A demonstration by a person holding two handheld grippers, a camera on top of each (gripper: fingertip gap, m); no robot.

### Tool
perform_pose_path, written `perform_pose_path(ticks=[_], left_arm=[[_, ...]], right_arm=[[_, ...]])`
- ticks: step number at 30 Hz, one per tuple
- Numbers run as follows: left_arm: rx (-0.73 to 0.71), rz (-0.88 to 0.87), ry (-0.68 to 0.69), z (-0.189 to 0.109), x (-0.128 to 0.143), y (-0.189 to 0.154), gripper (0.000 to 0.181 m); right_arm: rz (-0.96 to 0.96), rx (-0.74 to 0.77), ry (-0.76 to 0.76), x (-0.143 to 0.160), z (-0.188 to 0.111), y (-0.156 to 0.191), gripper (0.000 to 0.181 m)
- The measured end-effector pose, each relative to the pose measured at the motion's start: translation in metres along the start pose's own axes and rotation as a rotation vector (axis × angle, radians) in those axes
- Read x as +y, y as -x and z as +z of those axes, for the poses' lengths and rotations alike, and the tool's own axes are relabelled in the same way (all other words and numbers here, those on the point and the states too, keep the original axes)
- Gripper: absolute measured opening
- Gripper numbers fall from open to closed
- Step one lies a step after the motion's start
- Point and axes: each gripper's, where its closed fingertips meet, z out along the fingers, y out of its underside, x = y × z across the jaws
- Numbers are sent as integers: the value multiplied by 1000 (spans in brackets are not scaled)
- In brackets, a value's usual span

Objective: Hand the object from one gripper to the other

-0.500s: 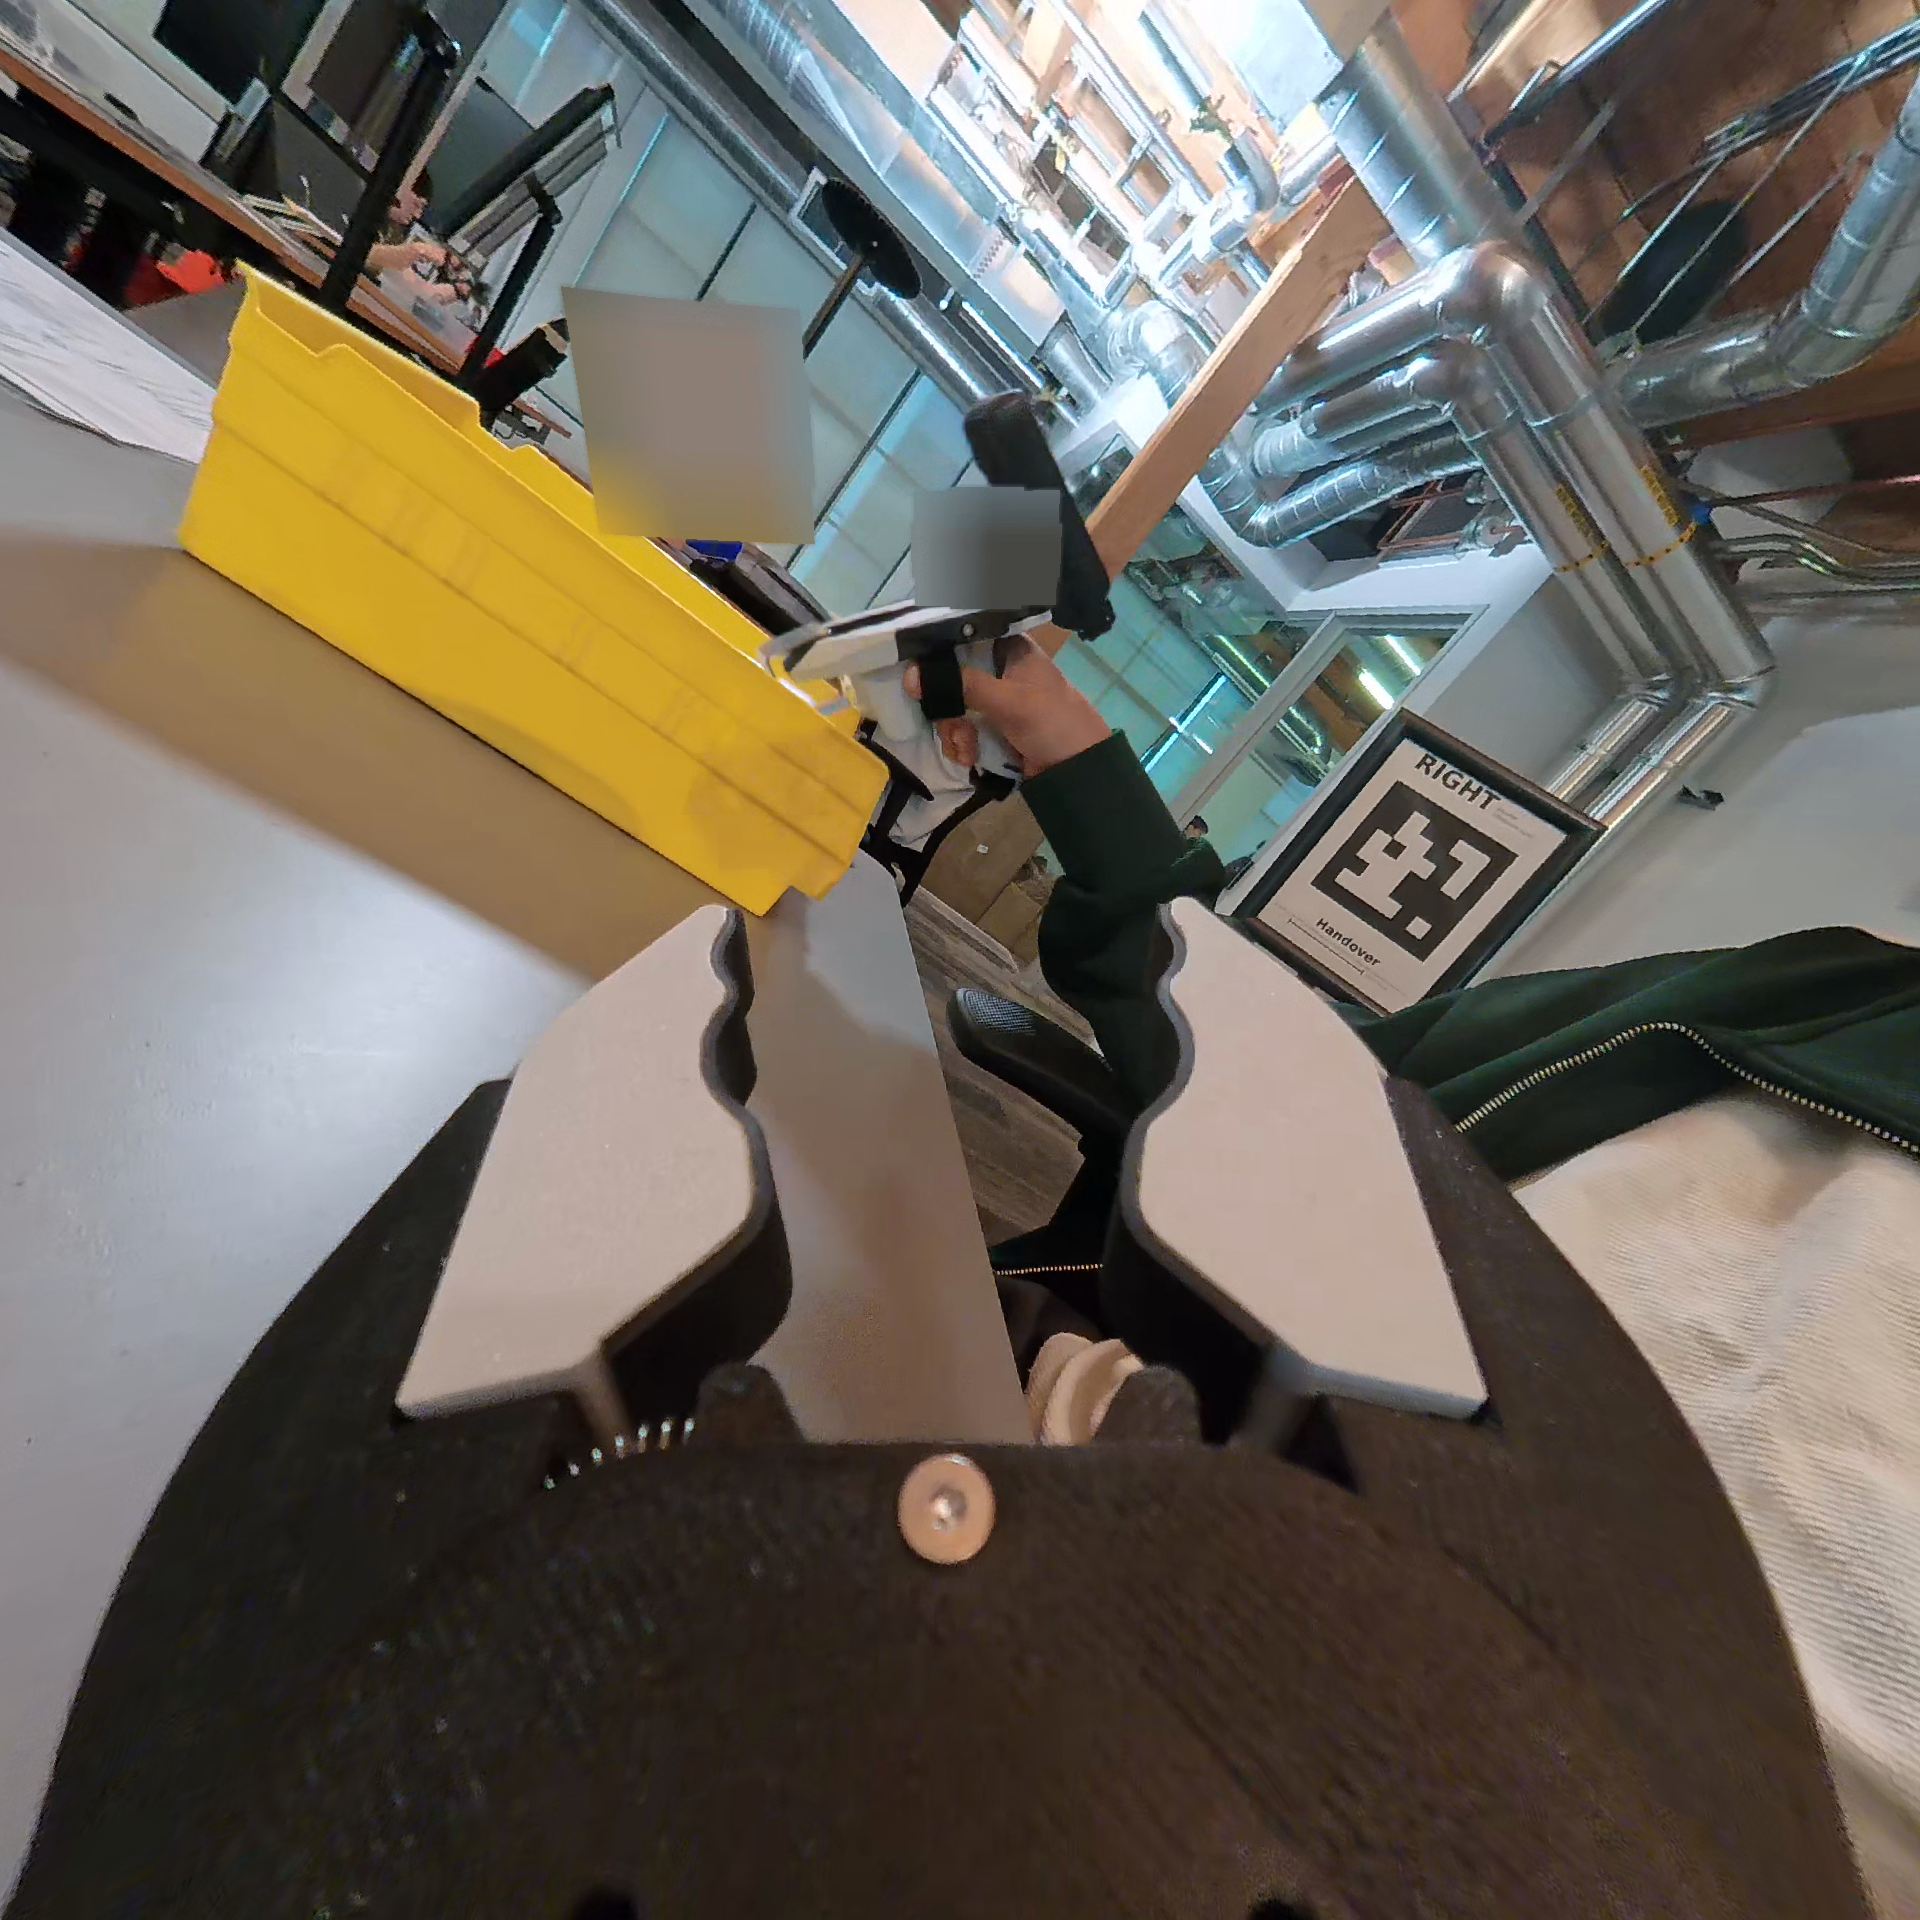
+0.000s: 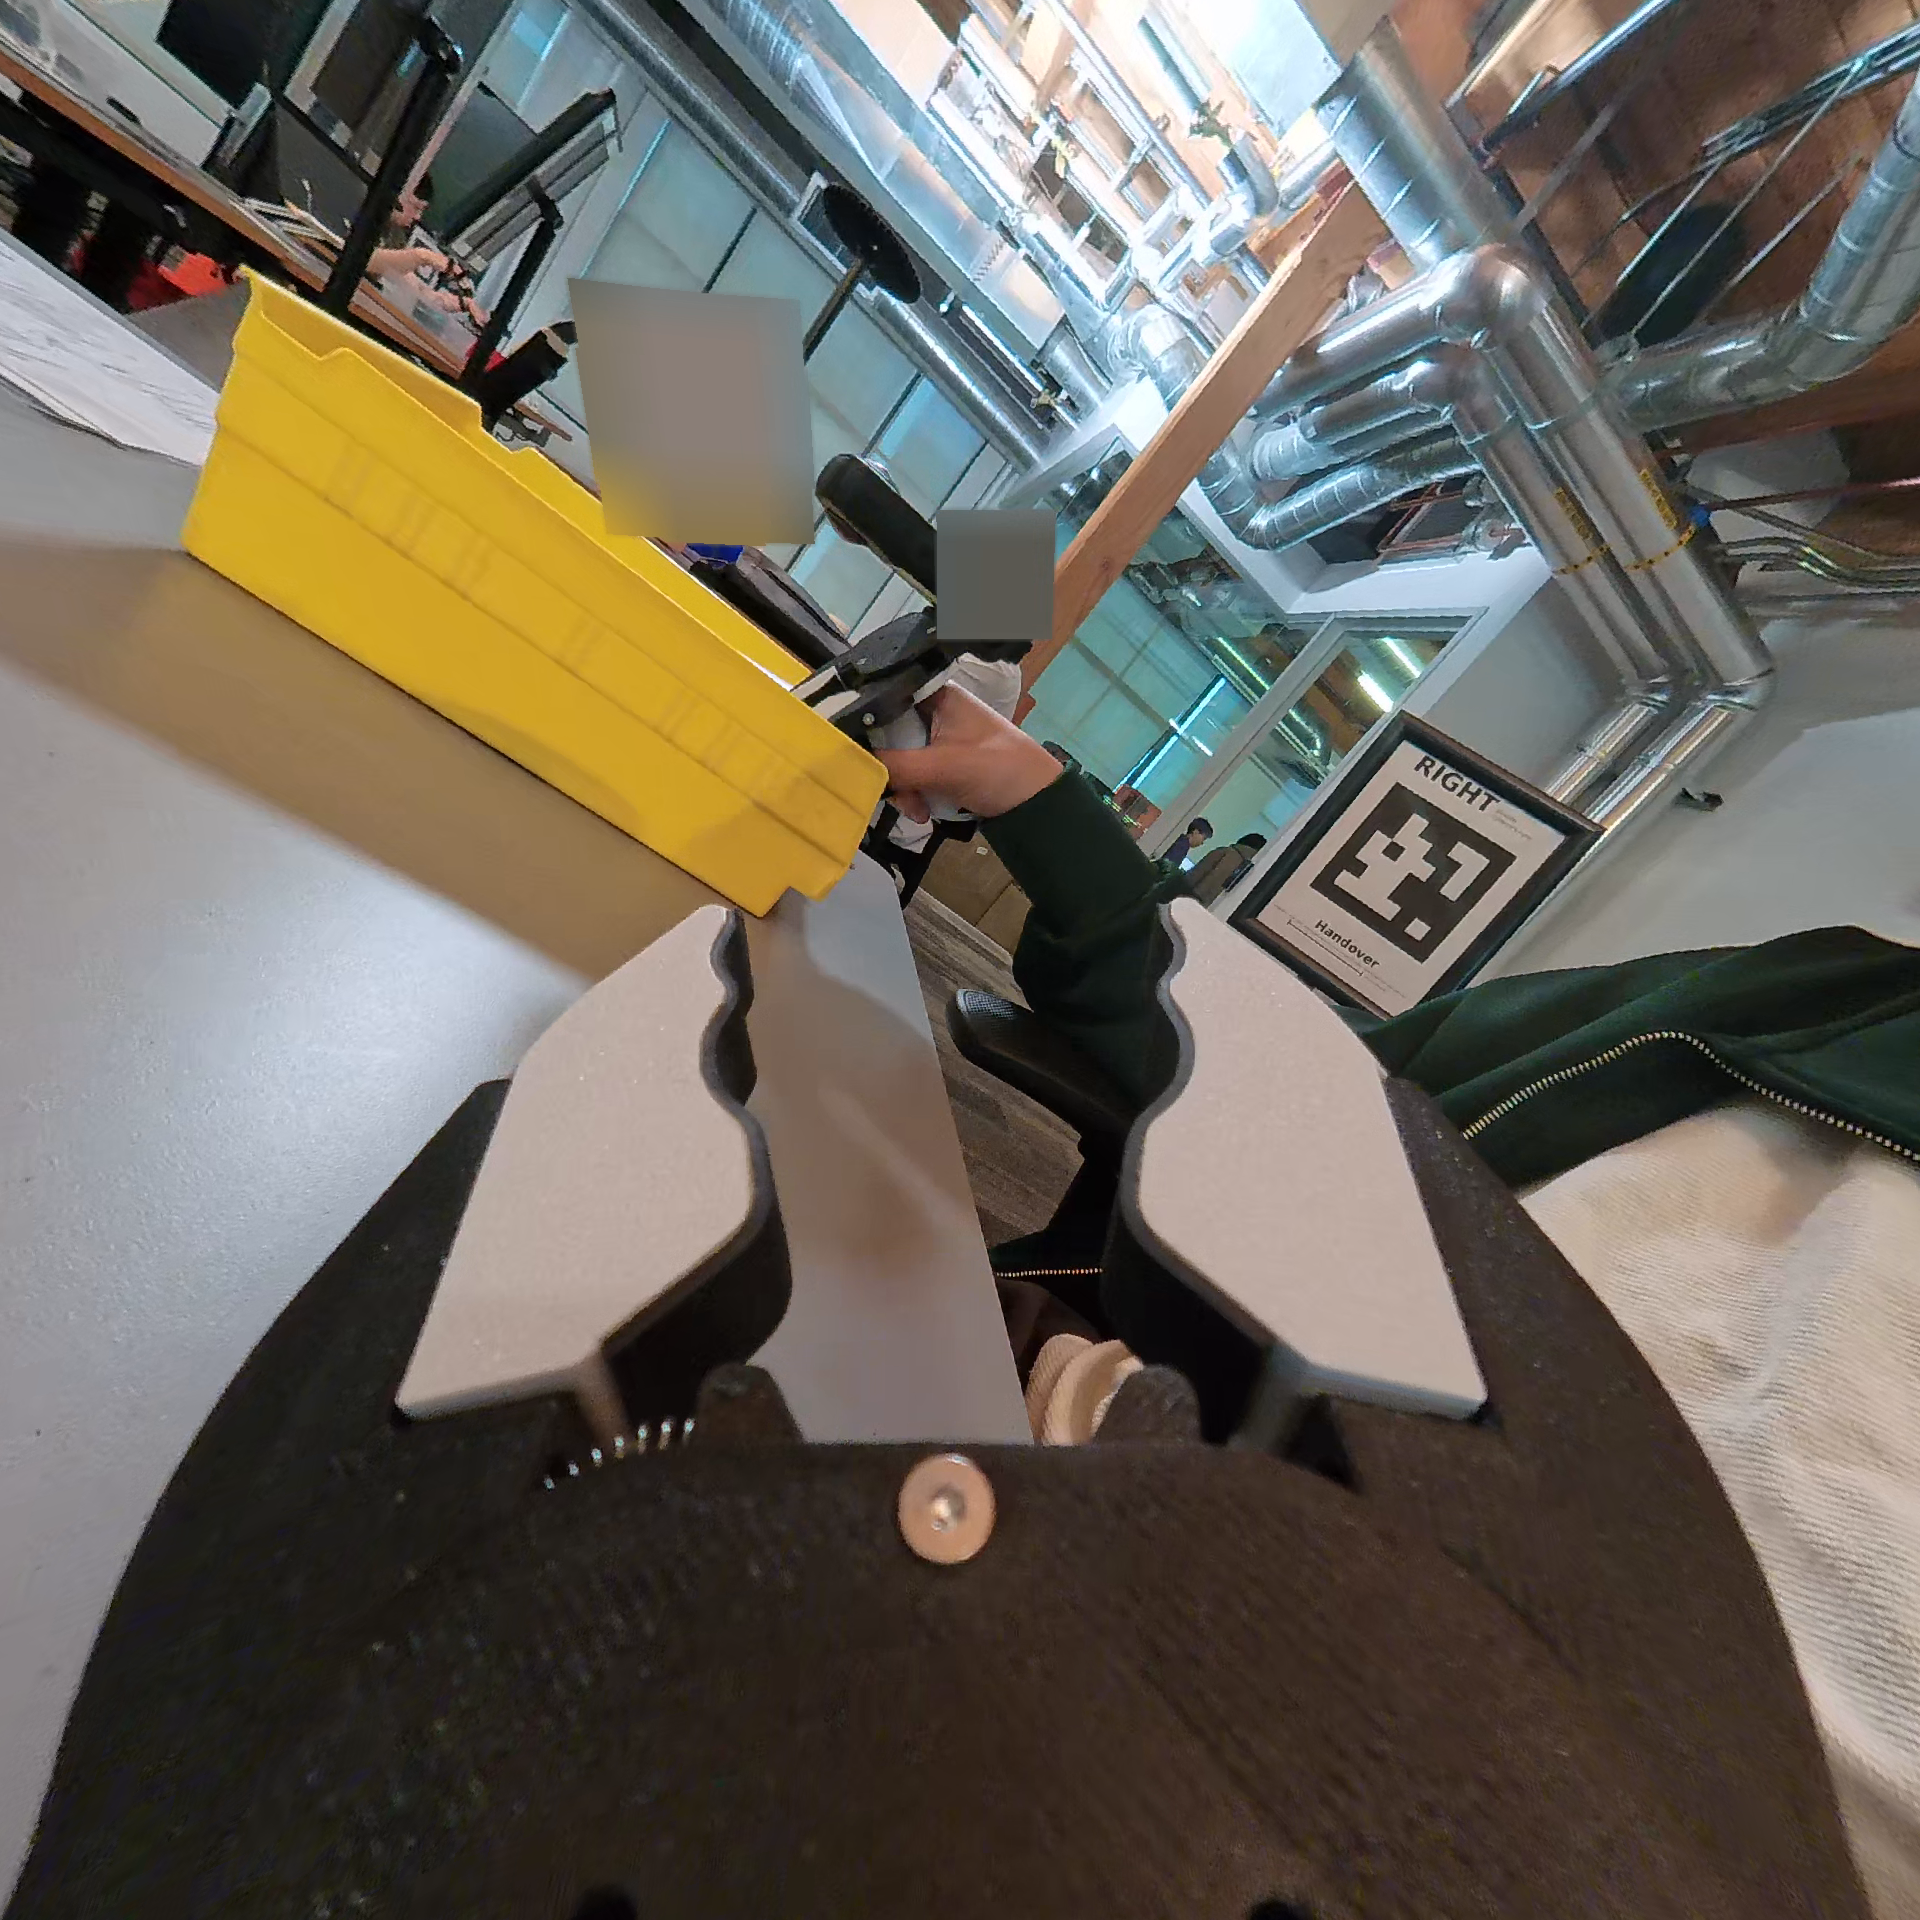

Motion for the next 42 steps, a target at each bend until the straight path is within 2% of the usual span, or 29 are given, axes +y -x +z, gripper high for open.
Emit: perform_pose_path(ticks=[8,11,14,19,22,25,27,30,33,38,42], left_arm=[[-1,-1,4,0,1,1,74],[-1,-1,3,0,1,1,74],[-4,-1,4,0,1,2,74],[-12,8,2,0,1,2,74],[-20,16,-2,0,0,3,74],[-33,22,-5,-1,-1,4,75],[-41,27,-5,-2,-2,5,75],[-51,33,-4,-5,-4,6,74],[-66,33,-11,-9,-7,9,72],[-94,36,-29,-14,-12,14,71],[-116,55,-26,-15,-13,14,68]], right_arm=[[11,-48,-33,-4,-9,2,50],[1,-27,-122,-17,-33,0,48],[-23,-29,-311,-43,-72,7,47],[-155,-158,-716,-91,-145,69,47],[-237,-334,-877,-105,-162,133,47],[-294,-510,-933,-108,-147,200,44],[-337,-557,-893,-102,-116,236,41],[-428,-517,-818,-86,-60,265,35],[-511,-495,-729,-75,-29,277,35],[-617,-417,-730,-73,-16,269,35],[-609,-424,-706,-73,-8,264,36]])
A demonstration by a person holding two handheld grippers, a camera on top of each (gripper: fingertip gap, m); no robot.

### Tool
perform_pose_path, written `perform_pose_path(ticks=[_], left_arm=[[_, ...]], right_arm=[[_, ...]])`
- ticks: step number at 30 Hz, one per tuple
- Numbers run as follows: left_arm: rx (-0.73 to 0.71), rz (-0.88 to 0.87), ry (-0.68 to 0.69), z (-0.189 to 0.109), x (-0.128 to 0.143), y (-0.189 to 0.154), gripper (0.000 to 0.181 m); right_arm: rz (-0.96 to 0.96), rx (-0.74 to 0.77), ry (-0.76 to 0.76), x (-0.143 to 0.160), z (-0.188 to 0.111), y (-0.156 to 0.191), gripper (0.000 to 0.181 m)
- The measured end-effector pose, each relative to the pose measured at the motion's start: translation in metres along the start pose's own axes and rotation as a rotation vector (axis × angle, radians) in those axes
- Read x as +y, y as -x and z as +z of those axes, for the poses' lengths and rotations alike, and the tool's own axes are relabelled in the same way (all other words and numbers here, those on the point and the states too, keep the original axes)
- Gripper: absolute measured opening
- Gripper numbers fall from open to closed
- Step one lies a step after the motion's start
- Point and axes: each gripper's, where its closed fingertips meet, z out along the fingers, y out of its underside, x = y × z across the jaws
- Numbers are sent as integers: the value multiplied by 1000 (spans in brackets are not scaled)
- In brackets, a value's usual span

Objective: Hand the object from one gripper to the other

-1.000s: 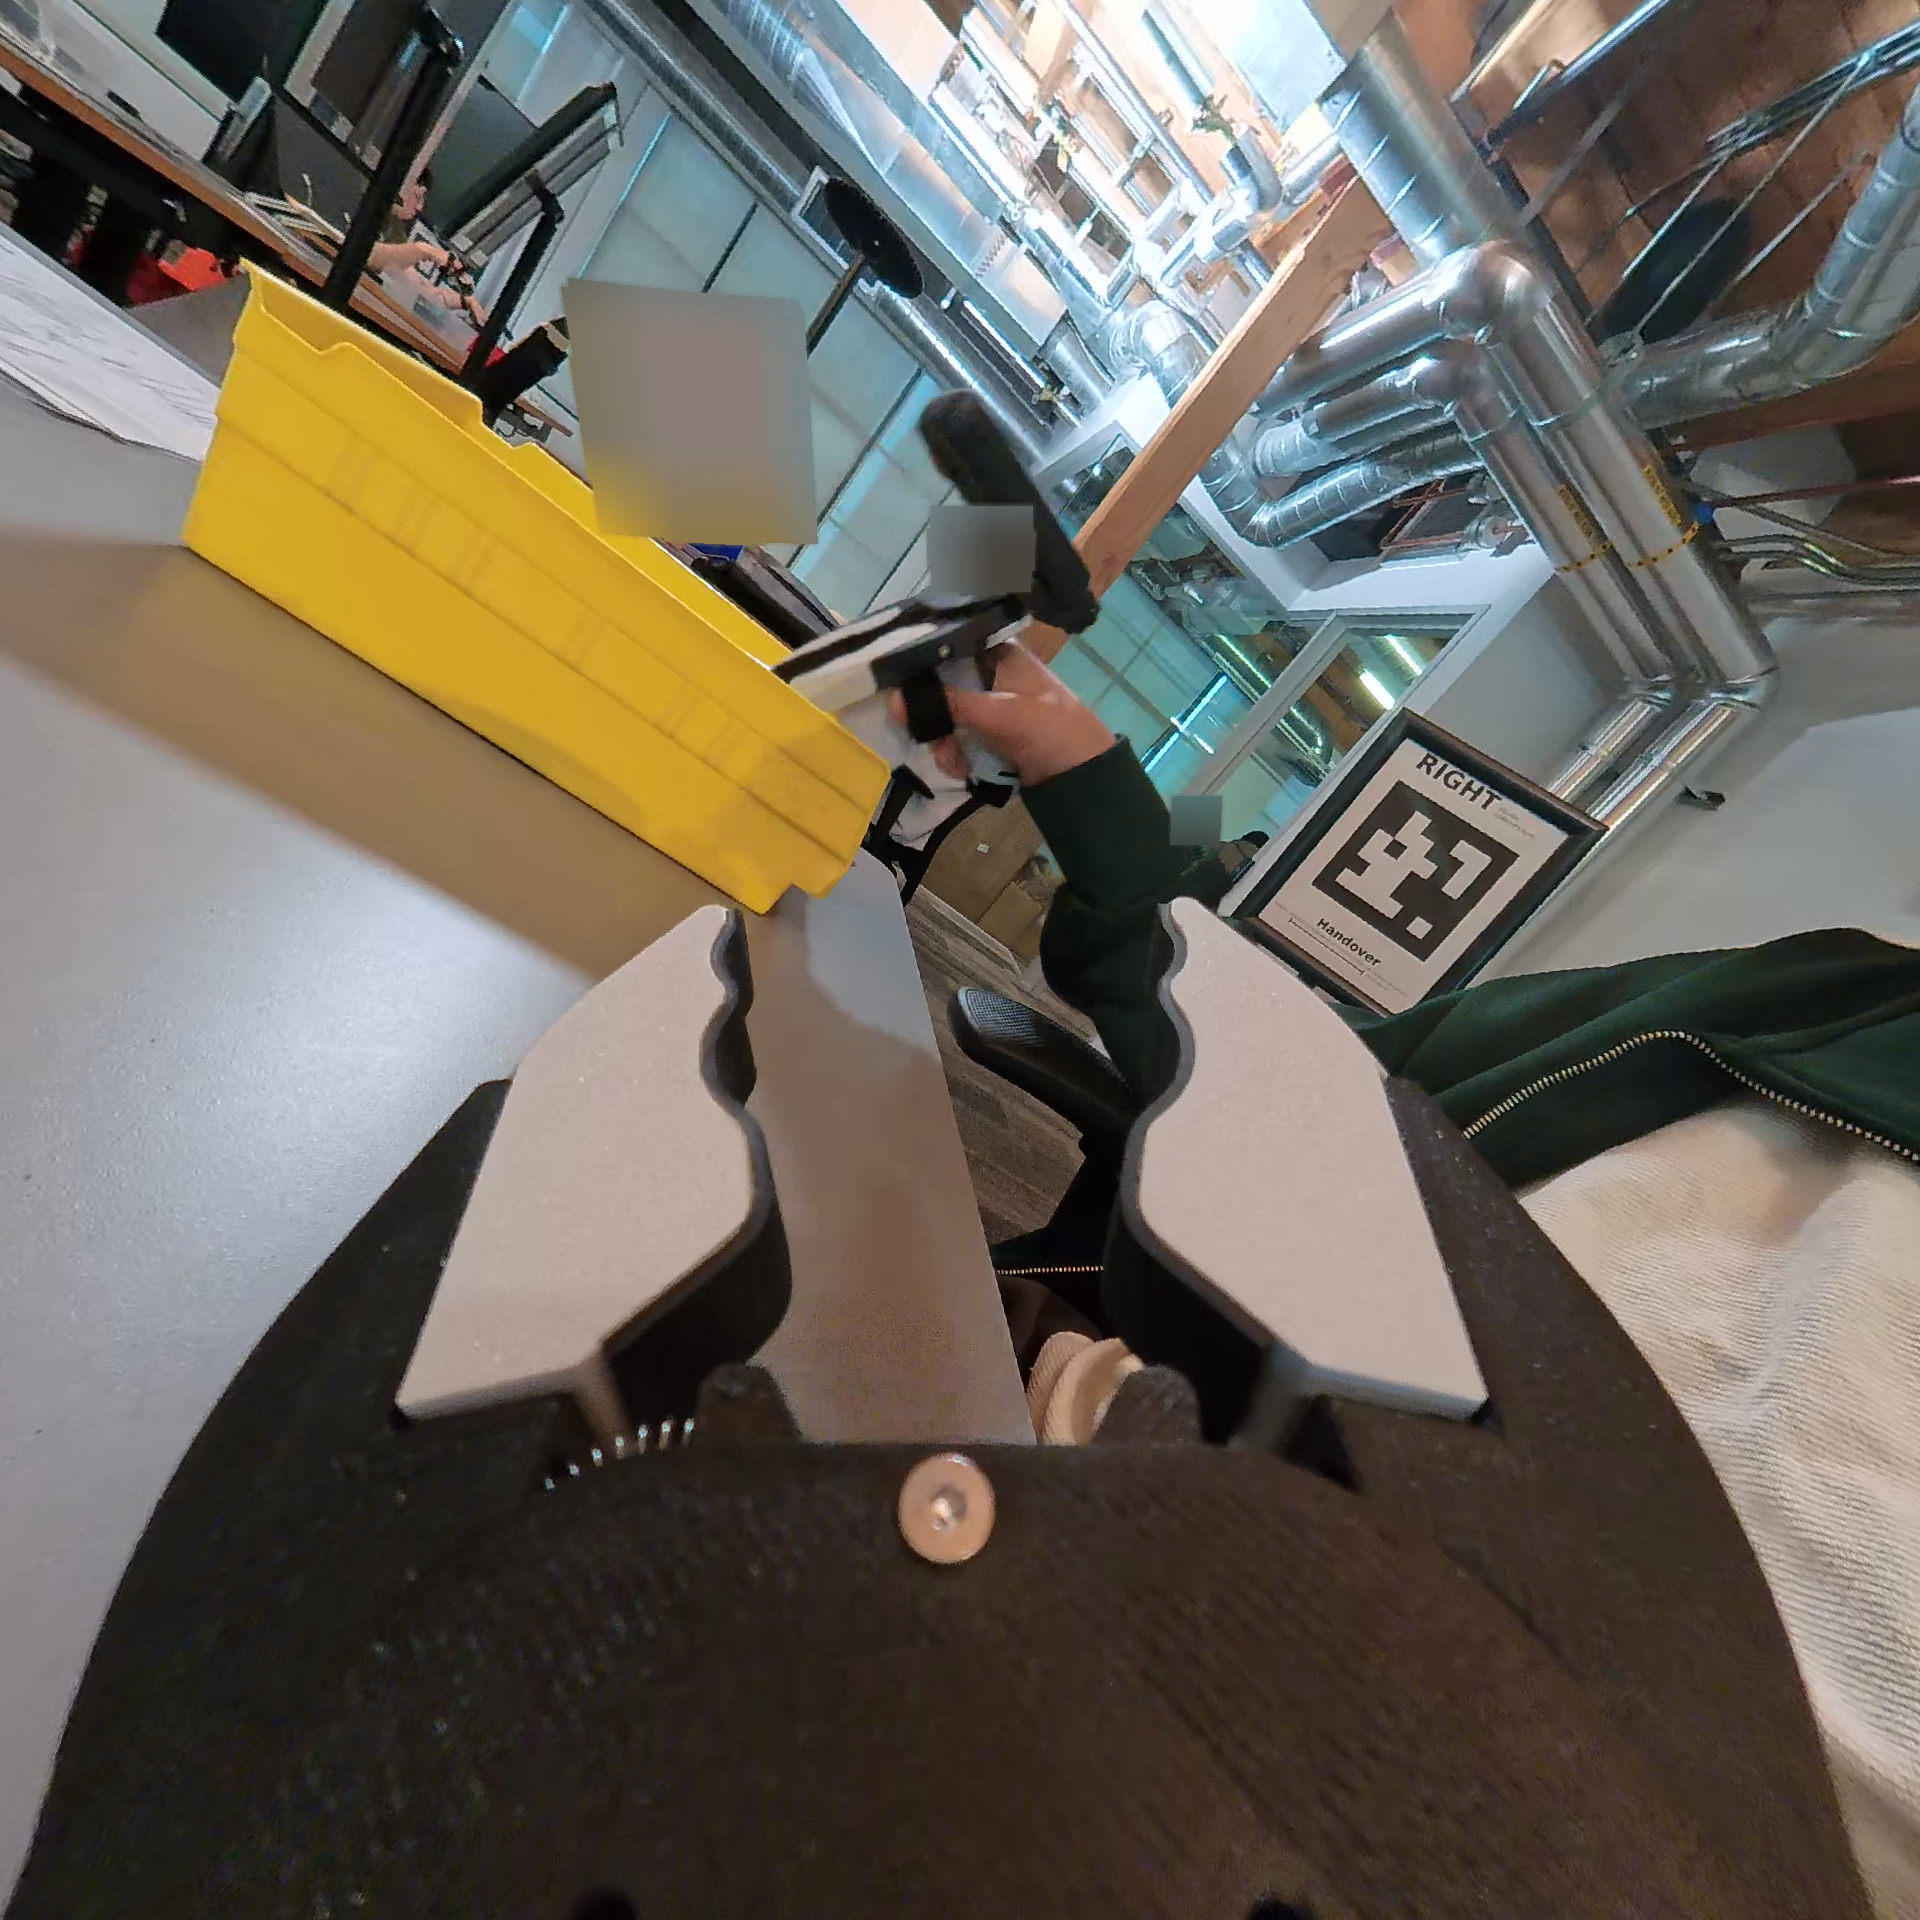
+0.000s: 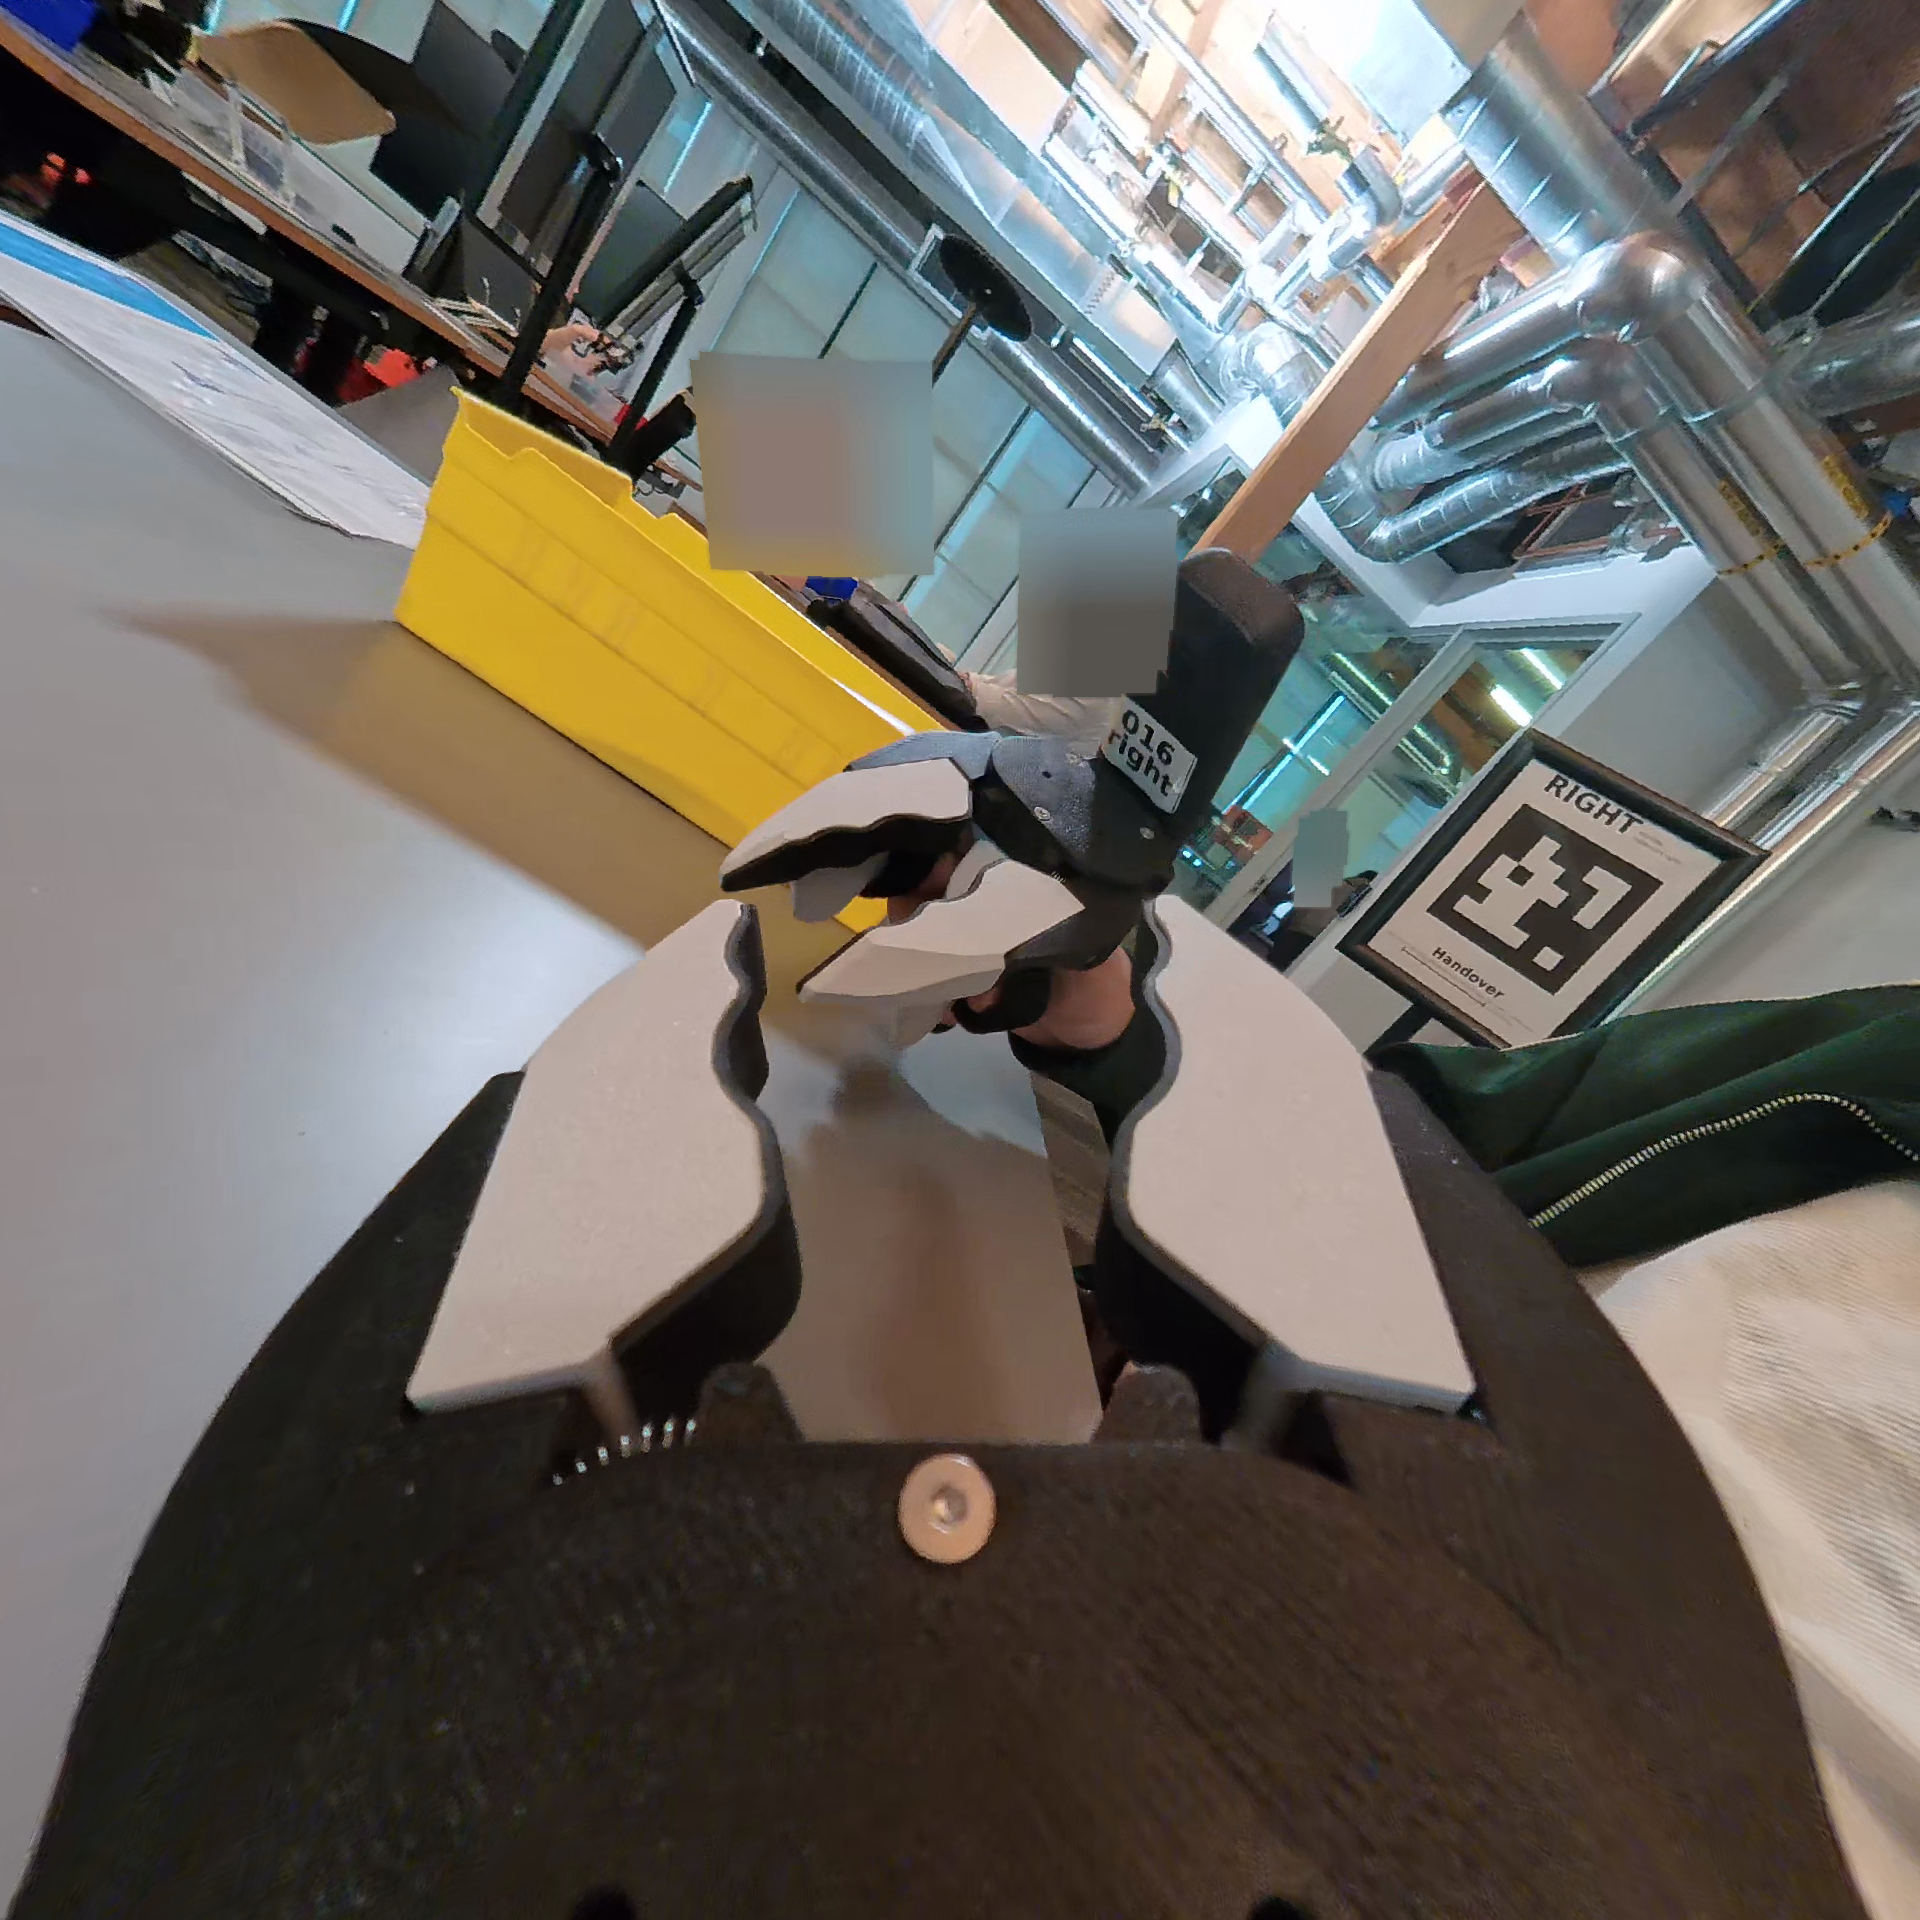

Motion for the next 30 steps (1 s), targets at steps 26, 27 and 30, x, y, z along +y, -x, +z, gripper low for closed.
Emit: perform_pose_path(ticks=[26,27,30], left_arm=[[-192,242,-14,-38,-69,-10,50],[-236,277,-30,-54,-92,-14,46],[-403,311,9,-119,-146,-20,38]], right_arm=[[-42,12,44,9,6,0,40],[-42,12,44,9,5,0,40],[-37,11,43,9,6,-1,40]])
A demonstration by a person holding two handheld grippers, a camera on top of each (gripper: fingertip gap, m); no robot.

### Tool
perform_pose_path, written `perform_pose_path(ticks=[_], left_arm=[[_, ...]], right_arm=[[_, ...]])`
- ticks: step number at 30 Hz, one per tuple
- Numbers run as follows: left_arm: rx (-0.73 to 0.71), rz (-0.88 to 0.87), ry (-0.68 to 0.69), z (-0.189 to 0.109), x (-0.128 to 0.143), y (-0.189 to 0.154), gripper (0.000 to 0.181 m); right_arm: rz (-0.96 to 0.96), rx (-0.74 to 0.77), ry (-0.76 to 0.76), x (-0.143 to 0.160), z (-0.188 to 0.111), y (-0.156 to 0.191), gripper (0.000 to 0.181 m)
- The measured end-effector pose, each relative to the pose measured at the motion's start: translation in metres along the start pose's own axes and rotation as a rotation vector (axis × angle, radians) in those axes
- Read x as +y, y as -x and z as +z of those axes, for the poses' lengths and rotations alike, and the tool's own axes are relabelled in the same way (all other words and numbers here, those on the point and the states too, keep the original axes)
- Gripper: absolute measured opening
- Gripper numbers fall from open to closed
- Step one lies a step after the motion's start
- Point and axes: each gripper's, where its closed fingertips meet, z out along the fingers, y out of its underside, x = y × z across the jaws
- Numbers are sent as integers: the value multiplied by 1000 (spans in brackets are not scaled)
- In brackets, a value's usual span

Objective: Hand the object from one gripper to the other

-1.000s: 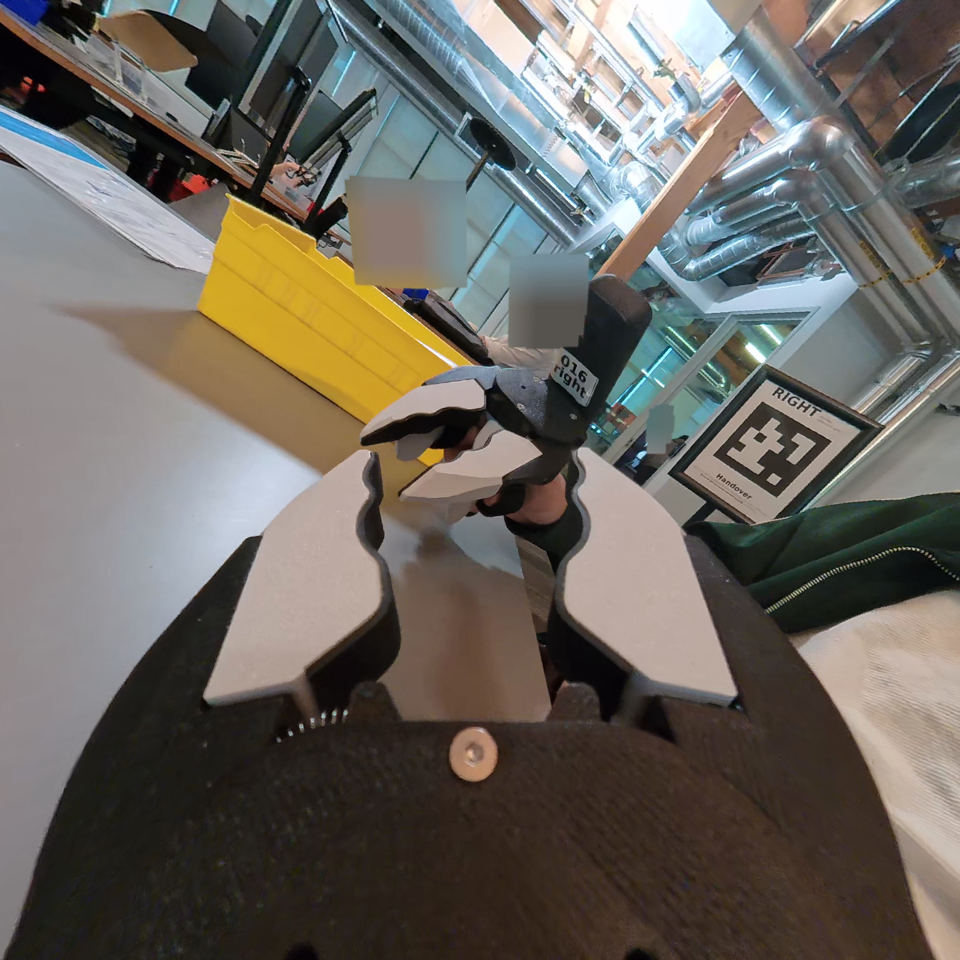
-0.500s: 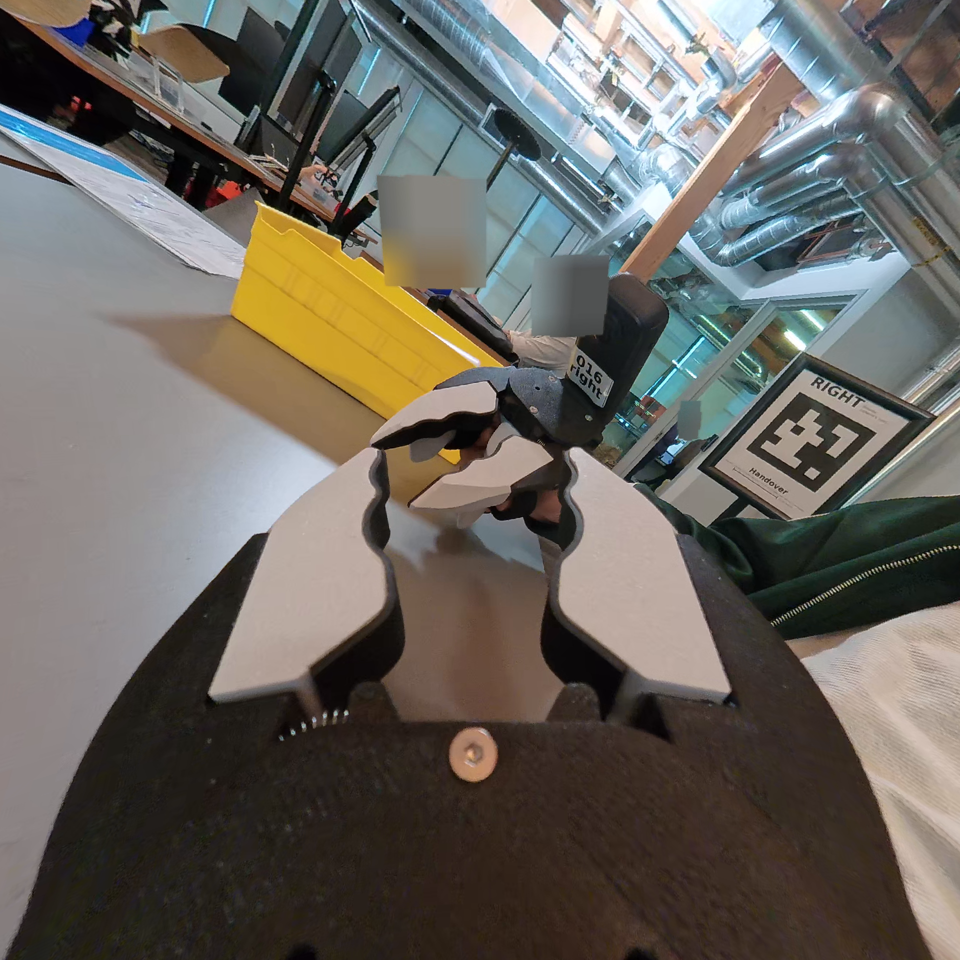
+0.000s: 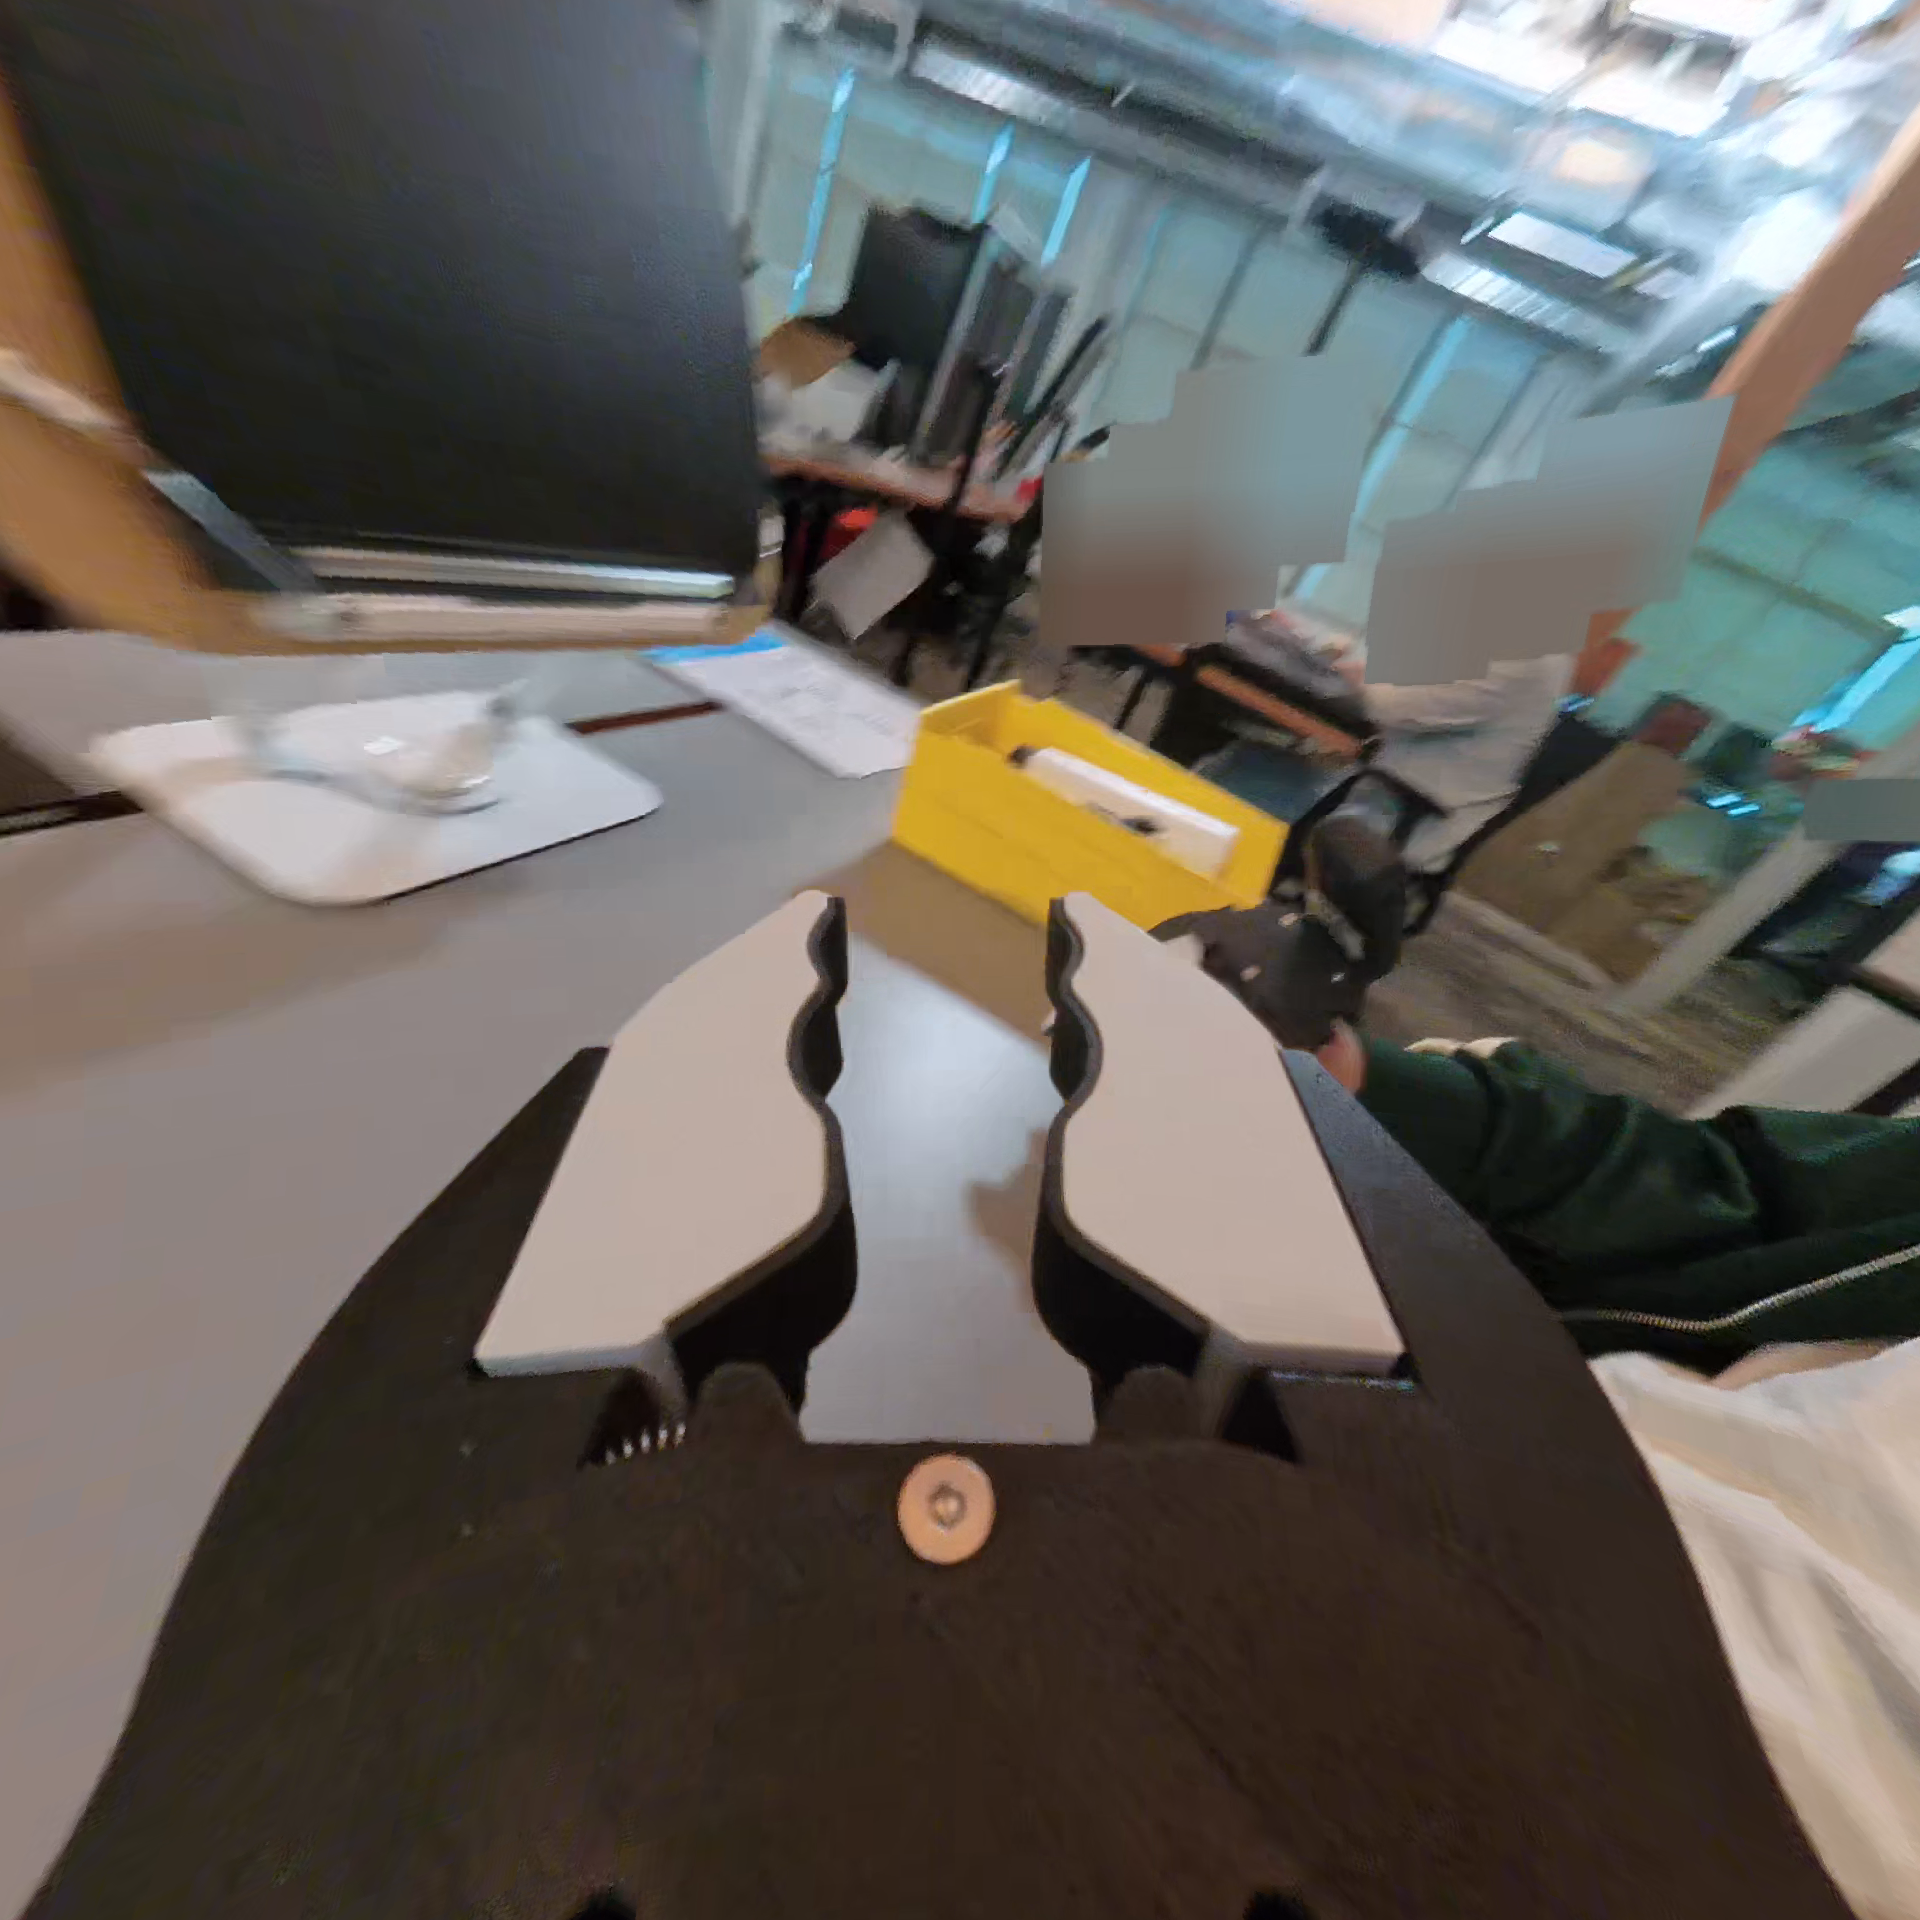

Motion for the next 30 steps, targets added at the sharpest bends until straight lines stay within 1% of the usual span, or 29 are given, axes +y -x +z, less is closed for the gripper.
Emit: perform_pose_path(ticks=[1,2,3,4,5,6,8,10,12,14,16,17,19,21,26,30], left_arm=[[-70,6,53,-23,-7,15,36],[-169,41,100,-50,-12,35,30],[-303,97,136,-80,-14,60,24],[-450,135,170,-113,-15,86,20],[-579,136,204,-145,-13,110,15],[-658,108,241,-172,-8,128,13],[-696,22,317,-207,10,149,11],[-718,-14,401,-227,27,164,11],[-724,-32,507,-235,45,176,11],[-735,-57,673,-239,69,185,11],[-743,-65,833,-240,91,190,16],[-756,-60,895,-241,98,192,16],[-795,-45,973,-242,106,197,15],[-797,-49,994,-241,108,196,15],[-784,-82,998,-245,109,188,16],[-792,-78,1008,-247,115,195,17]], right_arm=[[3,-1,-1,0,0,0,40],[5,-2,-1,0,1,0,40],[5,-3,0,0,1,0,40],[5,-3,2,0,1,1,40],[3,-4,3,0,2,1,40],[1,-7,4,0,2,3,40],[-8,-11,10,1,3,5,40],[-25,-6,22,2,5,6,40],[-34,-6,31,2,7,7,40],[-38,-10,38,3,9,9,40],[-42,-12,42,4,10,10,40],[-43,-13,43,4,10,10,40],[-40,-17,40,3,10,11,40],[-31,-23,32,2,8,11,40],[-9,-27,20,2,6,9,40],[-13,-27,22,2,6,10,40]])
